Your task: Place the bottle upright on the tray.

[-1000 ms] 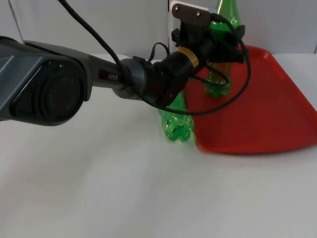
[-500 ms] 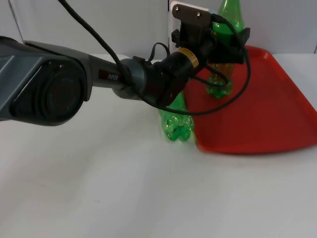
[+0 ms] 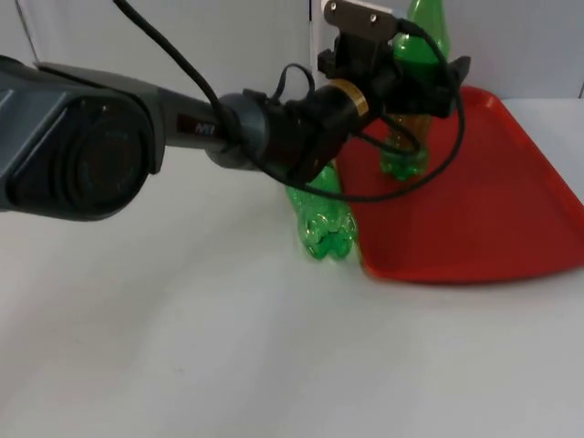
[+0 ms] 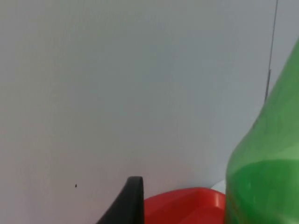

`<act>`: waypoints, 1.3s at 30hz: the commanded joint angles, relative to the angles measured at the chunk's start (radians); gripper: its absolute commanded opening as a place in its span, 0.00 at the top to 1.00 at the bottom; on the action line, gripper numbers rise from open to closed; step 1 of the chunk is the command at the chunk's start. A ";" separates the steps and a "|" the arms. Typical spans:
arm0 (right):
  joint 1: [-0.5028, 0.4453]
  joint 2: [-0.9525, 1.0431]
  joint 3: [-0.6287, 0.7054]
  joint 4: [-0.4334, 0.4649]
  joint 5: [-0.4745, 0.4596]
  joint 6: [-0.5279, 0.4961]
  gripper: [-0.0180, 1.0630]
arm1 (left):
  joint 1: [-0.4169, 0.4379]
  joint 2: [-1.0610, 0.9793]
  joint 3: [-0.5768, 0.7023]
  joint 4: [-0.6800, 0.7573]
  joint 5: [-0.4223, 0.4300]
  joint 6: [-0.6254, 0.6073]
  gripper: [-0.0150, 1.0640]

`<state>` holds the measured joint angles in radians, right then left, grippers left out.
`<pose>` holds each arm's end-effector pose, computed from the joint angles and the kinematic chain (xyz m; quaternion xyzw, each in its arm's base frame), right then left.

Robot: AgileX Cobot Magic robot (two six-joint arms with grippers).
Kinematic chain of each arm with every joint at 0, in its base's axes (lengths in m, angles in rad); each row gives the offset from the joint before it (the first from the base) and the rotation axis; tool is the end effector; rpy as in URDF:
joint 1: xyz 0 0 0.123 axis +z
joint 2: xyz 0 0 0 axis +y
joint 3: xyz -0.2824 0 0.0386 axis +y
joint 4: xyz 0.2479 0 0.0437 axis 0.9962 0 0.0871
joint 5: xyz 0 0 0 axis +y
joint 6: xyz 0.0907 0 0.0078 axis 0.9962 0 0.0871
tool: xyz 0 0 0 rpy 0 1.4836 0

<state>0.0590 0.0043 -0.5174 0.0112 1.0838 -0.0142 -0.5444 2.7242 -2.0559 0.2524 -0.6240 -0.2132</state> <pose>-0.0072 0.0005 0.2801 -0.0316 0.8552 0.0172 0.5170 0.4940 -0.3146 0.0852 0.2352 0.6565 -0.2437 0.6740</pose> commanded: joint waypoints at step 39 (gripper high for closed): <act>-0.007 -0.004 0.002 0.002 -0.007 -0.002 0.02 | -0.003 -0.314 0.379 0.035 0.192 -0.053 0.01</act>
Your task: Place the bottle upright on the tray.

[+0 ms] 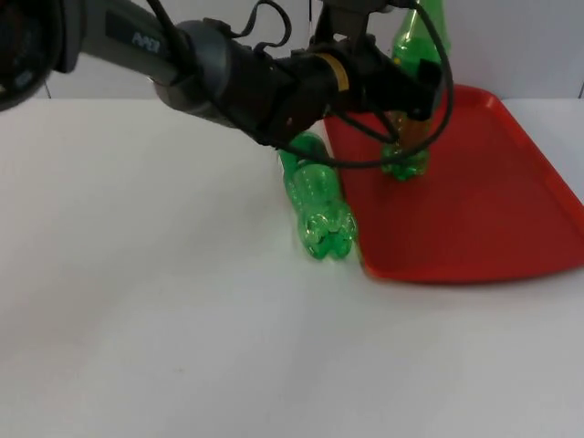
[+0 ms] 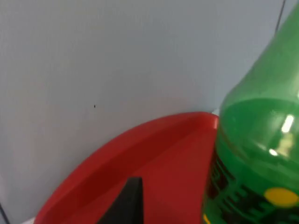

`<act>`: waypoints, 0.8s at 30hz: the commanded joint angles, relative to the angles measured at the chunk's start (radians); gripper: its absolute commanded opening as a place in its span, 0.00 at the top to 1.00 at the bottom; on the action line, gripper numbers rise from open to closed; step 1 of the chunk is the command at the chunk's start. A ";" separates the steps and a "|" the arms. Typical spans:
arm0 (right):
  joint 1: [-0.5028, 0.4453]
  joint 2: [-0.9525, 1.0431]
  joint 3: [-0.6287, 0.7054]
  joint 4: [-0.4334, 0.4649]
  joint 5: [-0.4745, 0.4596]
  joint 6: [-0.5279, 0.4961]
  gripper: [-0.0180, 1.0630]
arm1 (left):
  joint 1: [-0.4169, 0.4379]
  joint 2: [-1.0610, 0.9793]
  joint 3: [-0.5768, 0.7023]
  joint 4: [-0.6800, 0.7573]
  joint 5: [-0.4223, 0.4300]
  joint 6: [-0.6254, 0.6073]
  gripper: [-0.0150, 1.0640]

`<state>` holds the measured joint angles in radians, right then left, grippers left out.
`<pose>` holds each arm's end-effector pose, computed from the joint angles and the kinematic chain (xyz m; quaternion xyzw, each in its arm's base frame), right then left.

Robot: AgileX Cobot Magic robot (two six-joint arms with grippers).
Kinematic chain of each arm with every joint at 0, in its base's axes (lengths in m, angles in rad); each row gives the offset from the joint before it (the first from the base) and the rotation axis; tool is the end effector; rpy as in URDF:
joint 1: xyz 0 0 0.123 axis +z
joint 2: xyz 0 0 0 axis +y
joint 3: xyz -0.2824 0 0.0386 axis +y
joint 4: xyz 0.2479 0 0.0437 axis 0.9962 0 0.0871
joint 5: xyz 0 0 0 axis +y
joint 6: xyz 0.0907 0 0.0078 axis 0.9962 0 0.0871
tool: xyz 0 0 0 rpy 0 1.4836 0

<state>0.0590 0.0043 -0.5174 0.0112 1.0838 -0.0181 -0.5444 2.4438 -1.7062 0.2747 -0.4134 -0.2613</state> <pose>-0.0072 0.0005 0.2801 -0.0333 0.8552 0.0162 0.5170 0.4583 -0.2890 0.1179 0.2410 0.7519 -0.2086 0.5771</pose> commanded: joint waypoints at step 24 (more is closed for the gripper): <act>-0.007 -0.004 0.002 0.002 -0.007 0.002 0.02 | 0.000 -0.528 0.574 0.024 0.016 -0.019 0.01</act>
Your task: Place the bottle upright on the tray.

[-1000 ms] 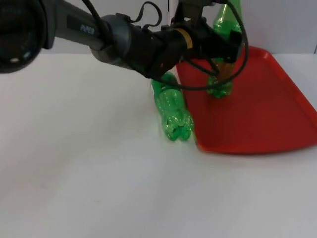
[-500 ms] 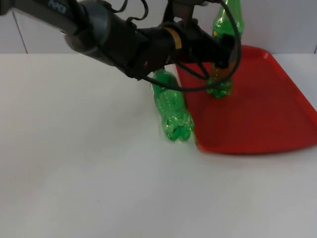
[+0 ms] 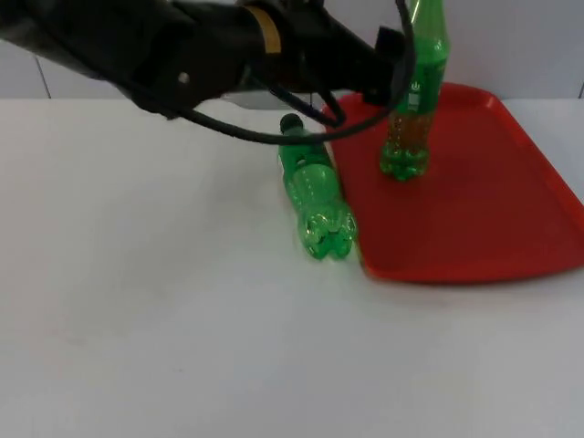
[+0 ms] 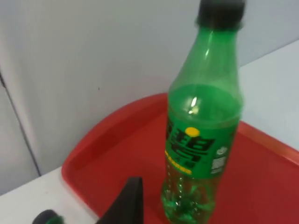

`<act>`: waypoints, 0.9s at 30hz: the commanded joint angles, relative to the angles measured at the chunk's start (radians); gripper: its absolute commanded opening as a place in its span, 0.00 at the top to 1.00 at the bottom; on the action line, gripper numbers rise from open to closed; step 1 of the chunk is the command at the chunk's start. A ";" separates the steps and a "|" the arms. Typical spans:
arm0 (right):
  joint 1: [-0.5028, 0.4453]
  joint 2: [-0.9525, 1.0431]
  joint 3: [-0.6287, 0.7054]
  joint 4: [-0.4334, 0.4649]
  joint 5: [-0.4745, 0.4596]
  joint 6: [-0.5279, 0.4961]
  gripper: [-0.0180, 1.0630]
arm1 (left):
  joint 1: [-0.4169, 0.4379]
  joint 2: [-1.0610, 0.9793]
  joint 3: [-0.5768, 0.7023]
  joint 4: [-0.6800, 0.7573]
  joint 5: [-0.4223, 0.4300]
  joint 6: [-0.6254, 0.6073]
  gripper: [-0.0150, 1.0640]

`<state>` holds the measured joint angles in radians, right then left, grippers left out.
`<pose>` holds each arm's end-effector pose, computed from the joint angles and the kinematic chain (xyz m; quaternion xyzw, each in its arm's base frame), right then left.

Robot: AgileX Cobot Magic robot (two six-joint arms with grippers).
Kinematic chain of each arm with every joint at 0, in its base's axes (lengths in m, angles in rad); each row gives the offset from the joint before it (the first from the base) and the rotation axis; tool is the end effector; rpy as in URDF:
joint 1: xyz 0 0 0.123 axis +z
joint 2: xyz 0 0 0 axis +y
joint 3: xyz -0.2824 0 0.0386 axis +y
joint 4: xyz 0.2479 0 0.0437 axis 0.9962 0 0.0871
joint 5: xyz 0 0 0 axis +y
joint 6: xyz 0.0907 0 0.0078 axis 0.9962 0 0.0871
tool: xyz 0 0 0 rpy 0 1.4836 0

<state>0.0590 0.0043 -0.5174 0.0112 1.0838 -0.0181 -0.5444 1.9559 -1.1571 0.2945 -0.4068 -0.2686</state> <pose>-0.0072 0.0005 0.2801 -0.0333 0.8552 0.0162 0.5170 0.3641 -0.2326 0.1945 0.2513 0.7703 -0.2011 0.5505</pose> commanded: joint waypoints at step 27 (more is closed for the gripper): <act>-0.007 -0.004 0.002 0.002 -0.007 0.002 0.02 | 0.000 -0.548 0.046 -0.019 0.736 -0.025 0.01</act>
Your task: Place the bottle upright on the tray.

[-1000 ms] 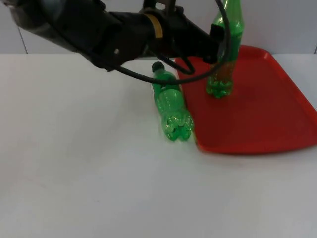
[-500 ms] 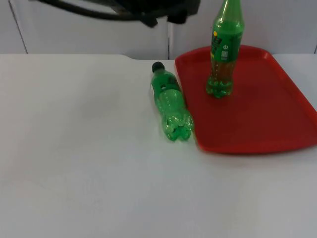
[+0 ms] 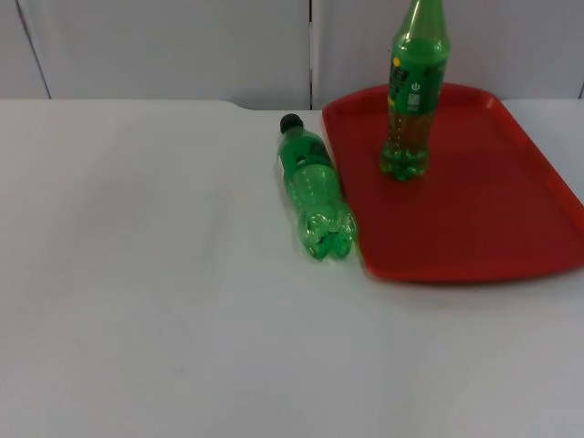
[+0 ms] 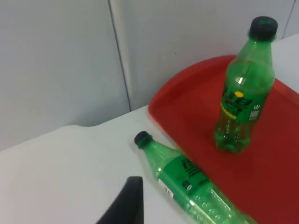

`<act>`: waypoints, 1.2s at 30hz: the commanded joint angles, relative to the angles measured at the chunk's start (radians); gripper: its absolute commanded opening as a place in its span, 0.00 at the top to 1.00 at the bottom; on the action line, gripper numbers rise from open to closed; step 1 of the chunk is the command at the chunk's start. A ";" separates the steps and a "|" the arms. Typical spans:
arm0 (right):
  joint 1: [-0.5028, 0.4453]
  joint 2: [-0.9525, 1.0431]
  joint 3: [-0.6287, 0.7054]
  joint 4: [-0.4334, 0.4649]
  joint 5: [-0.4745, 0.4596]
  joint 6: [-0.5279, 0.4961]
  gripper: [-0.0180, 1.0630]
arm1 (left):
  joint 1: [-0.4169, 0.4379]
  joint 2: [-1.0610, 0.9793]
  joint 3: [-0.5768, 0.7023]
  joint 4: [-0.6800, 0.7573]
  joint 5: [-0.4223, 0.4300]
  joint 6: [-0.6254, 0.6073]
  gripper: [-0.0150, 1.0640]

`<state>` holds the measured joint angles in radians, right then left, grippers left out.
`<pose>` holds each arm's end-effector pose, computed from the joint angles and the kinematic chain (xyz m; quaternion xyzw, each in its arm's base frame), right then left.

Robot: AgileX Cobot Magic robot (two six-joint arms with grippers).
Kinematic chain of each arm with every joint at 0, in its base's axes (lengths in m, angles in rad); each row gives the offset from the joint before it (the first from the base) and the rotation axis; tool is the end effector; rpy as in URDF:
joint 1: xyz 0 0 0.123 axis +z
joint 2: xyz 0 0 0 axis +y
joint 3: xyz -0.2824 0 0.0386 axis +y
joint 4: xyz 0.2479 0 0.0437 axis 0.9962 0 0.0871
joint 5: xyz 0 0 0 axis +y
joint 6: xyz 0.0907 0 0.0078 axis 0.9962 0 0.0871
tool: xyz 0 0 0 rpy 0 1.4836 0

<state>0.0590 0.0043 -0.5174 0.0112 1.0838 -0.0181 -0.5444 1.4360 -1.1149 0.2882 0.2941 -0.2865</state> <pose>-0.0072 0.0005 0.2801 -0.0333 0.8552 0.0162 0.5170 0.2846 -0.1635 0.3263 0.2080 0.8384 -0.1033 0.4932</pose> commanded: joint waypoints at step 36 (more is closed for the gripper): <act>-0.007 -0.004 0.002 0.002 -0.007 0.002 0.02 | -0.003 -0.410 0.433 -0.149 -0.005 0.019 0.01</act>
<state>0.0590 0.0043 -0.5174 0.0112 1.0838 -0.0134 -0.5444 1.0485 -0.6911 0.1565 0.2924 -0.2659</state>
